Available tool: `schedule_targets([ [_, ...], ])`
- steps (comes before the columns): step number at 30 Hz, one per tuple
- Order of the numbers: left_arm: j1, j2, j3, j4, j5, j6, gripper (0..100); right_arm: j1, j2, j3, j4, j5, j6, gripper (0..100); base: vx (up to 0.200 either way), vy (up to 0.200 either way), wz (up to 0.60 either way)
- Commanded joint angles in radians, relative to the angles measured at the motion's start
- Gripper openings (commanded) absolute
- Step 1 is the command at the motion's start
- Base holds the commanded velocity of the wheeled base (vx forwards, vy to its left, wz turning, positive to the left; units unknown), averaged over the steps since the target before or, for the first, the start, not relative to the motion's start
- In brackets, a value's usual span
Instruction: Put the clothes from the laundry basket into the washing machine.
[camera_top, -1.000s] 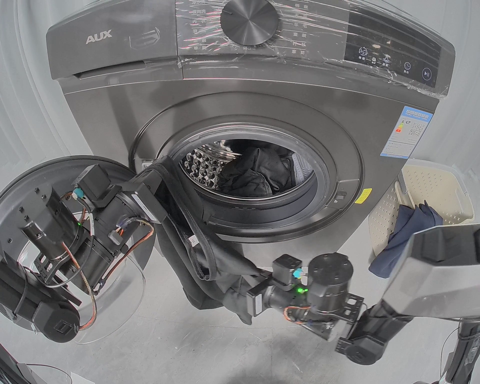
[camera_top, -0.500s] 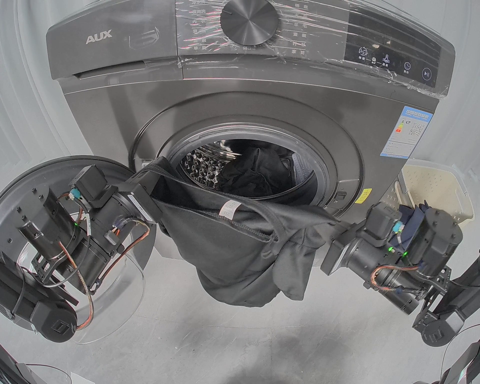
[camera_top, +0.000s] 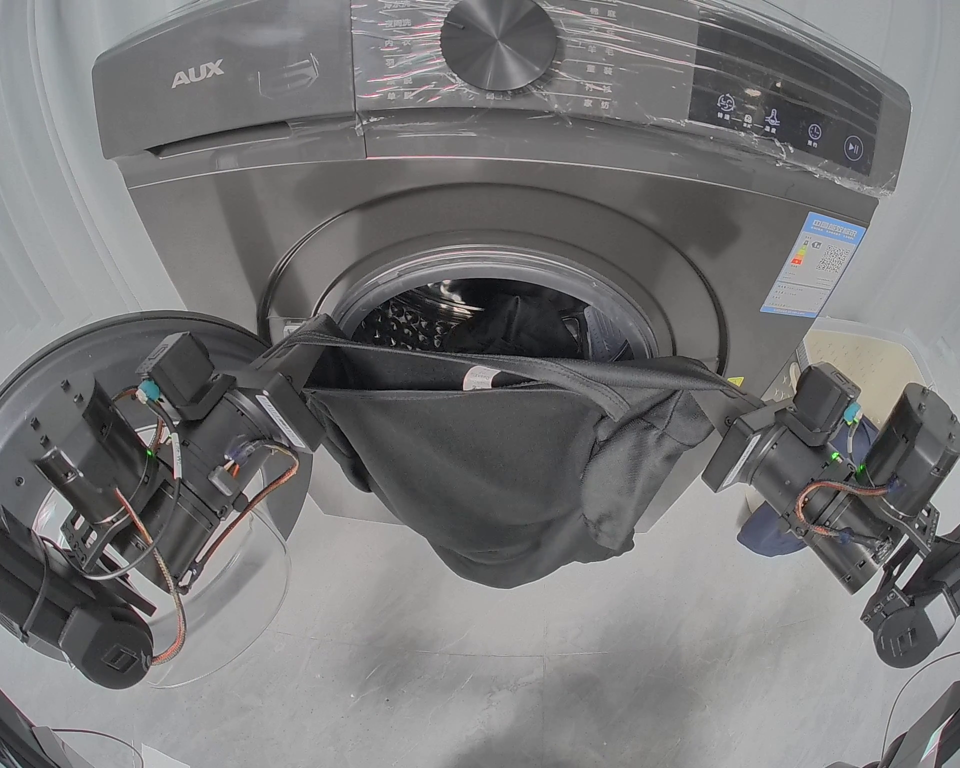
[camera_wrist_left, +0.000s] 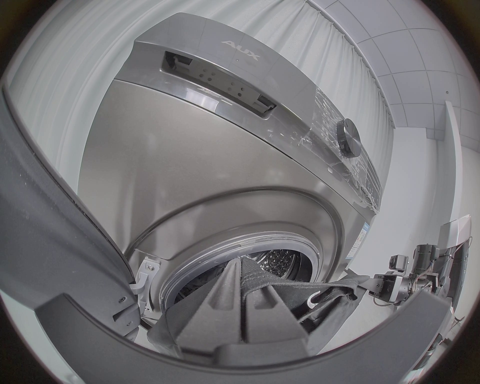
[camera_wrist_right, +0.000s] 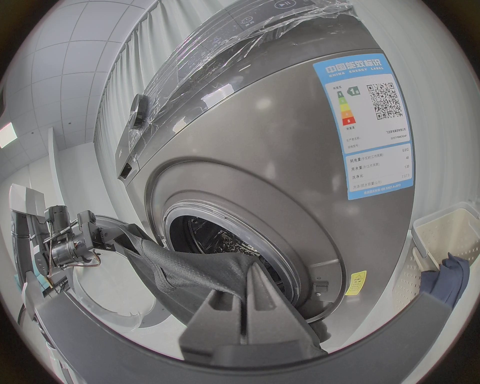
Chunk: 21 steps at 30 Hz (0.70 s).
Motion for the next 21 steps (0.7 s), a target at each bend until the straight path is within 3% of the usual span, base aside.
schedule_targets([
  [1, -0.005, -0.001, 0.0, -0.001, 0.002, 0.003, 0, -0.003, -0.012, 0.005, -0.002, 0.0, -0.001, 0, 0.0, 0.0, 0.0],
  [2, -0.014, -0.001, -0.006, -0.003, 0.003, 0.024, 0, -0.008, -0.022, 0.001, -0.013, 0.001, -0.003, 0, 0.0, 0.0, 0.0],
  [3, -0.016, -0.001, -0.008, -0.003, 0.003, 0.027, 0, -0.008, -0.022, -0.001, -0.013, 0.001, -0.001, 0, 0.0, 0.0, 0.0],
  [10, -0.016, -0.002, 0.012, -0.004, 0.002, 0.029, 0, 0.006, -0.022, -0.002, -0.049, 0.0, 0.003, 0, 0.0, 0.0, 0.0],
  [15, -0.016, -0.022, 0.018, -0.003, 0.0, 0.056, 0, 0.011, -0.025, 0.035, -0.055, 0.012, 0.003, 0, 0.0, 0.0, 0.0],
  [21, -0.043, -0.045, 0.024, 0.002, 0.002, 0.062, 0, 0.049, -0.054, 0.044, -0.052, 0.009, 0.003, 0, 0.0, 0.0, 0.0],
])
